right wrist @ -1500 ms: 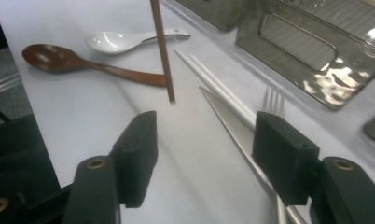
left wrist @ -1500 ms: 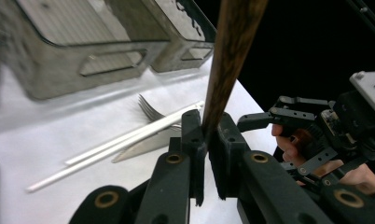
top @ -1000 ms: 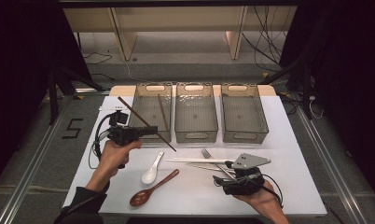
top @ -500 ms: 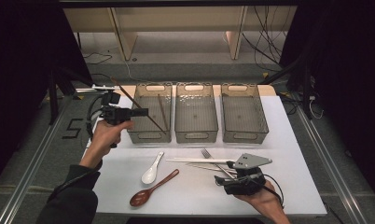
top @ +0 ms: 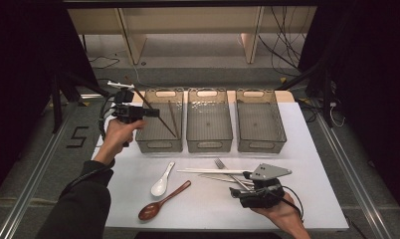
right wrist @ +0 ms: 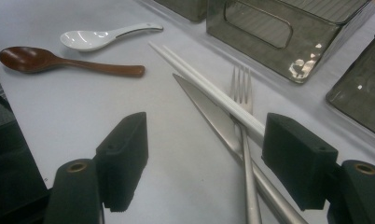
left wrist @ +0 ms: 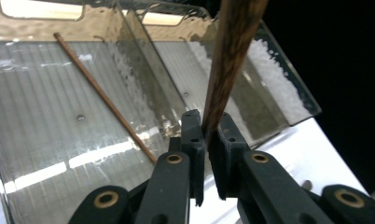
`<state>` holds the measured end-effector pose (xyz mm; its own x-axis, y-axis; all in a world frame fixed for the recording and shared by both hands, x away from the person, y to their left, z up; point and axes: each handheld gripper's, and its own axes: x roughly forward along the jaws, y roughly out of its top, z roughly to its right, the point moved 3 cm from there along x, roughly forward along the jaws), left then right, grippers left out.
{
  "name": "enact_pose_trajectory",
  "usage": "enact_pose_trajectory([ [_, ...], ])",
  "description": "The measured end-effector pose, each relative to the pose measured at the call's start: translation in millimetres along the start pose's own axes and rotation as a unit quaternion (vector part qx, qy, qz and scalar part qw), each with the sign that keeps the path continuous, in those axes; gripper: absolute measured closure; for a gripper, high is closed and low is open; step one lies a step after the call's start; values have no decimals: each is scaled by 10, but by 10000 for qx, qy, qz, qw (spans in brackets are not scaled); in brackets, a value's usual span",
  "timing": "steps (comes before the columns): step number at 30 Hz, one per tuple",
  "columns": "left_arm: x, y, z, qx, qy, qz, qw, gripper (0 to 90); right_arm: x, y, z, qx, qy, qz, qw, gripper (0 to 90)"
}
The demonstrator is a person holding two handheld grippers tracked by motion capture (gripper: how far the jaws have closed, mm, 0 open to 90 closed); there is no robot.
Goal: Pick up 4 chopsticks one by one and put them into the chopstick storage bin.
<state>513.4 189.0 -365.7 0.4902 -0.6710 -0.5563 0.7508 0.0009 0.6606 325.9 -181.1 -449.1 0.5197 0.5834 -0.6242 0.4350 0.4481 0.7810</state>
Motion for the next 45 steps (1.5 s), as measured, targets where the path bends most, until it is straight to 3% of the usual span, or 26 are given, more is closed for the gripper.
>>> enact_pose_trajectory([
  [7, 182, 1, -94, -105, 188, -153, 9997, 837, -10, -1, 12, 13, -9, 1, 10000, 277],
  [15, 320, -33, -135, -207, 251, -310, 9990, 836, -26, 5, 28, 85, -47, 79, 9999, 256],
  [30, 469, -87, -162, -206, 420, -584, 9972, 832, -24, 1, 18, 63, -42, 58, 10000, 259],
  [36, 517, -109, -180, -331, 415, -655, 9964, 826, -26, 0, 25, 68, -59, 64, 9999, 260],
  [40, 529, -113, -180, -287, 405, -724, 9961, 779, -23, 0, 16, 60, -44, 49, 10000, 262],
  [44, 542, -93, -166, -344, 438, -647, 9964, 655, -17, 2, 19, 57, -52, 50, 10000, 263],
  [45, 545, -79, -180, -383, 547, -617, 9959, 608, -18, 2, 18, 54, -45, 50, 10000, 263],
])
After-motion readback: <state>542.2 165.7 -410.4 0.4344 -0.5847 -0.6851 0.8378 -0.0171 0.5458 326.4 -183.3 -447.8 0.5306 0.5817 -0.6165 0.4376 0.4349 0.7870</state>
